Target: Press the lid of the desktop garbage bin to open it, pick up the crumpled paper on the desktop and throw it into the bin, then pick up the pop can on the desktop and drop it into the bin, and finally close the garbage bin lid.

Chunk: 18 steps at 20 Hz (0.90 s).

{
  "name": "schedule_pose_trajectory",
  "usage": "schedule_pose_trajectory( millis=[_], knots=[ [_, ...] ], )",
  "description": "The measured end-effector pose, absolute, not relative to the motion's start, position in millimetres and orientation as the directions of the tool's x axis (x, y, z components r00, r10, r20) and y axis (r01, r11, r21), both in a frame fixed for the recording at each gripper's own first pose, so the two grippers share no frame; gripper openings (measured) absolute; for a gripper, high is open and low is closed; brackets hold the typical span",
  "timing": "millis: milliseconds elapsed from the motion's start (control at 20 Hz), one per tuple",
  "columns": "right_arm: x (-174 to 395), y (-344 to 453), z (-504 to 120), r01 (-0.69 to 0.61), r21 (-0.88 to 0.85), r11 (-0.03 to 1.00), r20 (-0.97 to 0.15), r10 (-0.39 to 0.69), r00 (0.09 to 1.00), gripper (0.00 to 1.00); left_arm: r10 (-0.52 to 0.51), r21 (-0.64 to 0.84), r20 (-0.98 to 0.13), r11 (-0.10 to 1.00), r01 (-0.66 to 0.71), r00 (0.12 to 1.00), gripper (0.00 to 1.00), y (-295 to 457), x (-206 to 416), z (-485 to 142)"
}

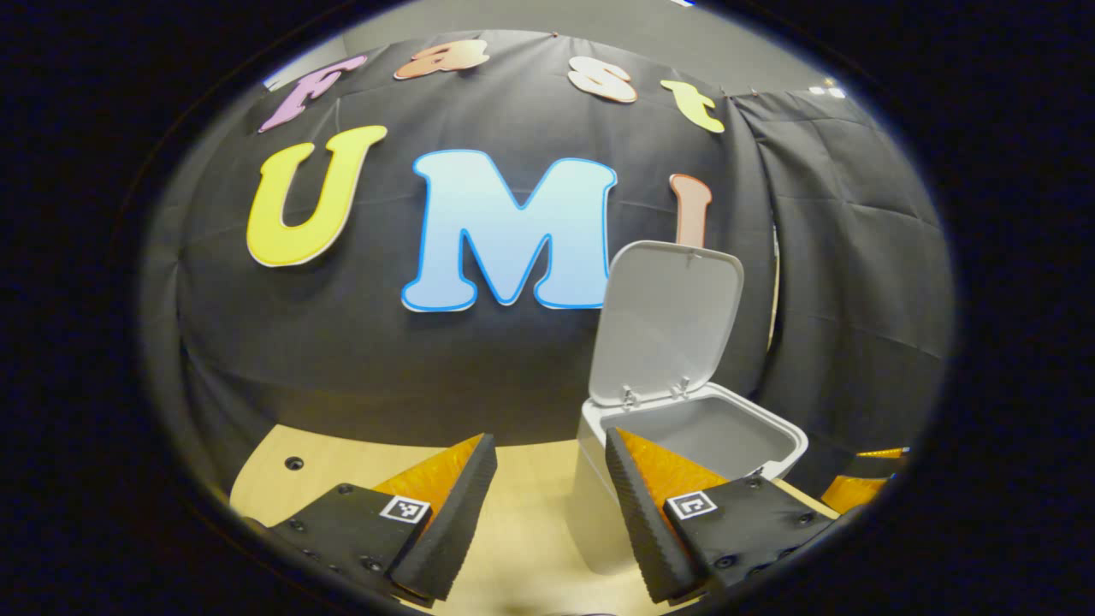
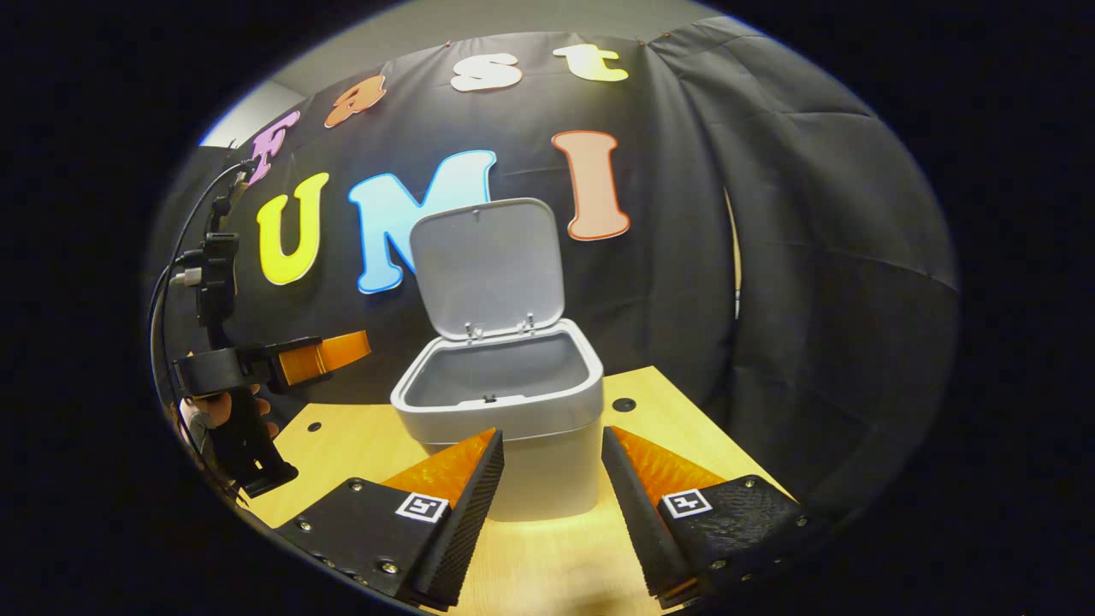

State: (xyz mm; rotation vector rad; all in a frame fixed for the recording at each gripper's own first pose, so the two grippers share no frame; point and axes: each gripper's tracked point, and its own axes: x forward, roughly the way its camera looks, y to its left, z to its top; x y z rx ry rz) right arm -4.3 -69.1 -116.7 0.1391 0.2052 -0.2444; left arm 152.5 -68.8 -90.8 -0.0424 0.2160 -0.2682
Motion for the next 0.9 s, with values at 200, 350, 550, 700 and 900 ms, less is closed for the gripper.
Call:
schedule_pose_trajectory(
  millis=[200,350,550,700,900],
  knots=[
    [11,-31,-129,0.137,0.090,0.986,-0.251,-0.111,0.962,0.76,-0.202,-0.068,-0.213,0.979,0.192,0.956,0.86,-32,147,-93],
    [17,0,-140,0.041,0.074,0.996,-0.282,-0.018,0.959,0.76,-0.158,-0.069,-0.220,0.987,0.146,0.963,0.85,-9,141,-97],
    [23,34,-158,-0.069,0.064,0.996,-0.332,0.087,0.939,0.76,-0.106,-0.061,-0.229,0.994,0.094,0.968,0.85,18,133,-100],
    [24,54,-172,-0.131,0.062,0.989,-0.376,0.145,0.915,0.76,-0.074,-0.059,-0.232,0.996,0.062,0.970,0.85,36,126,-100],
    [24,74,-193,-0.194,0.052,0.980,-0.433,0.197,0.880,0.76,-0.035,-0.051,-0.237,0.998,0.024,0.971,0.85,56,116,-102]
  ],
)
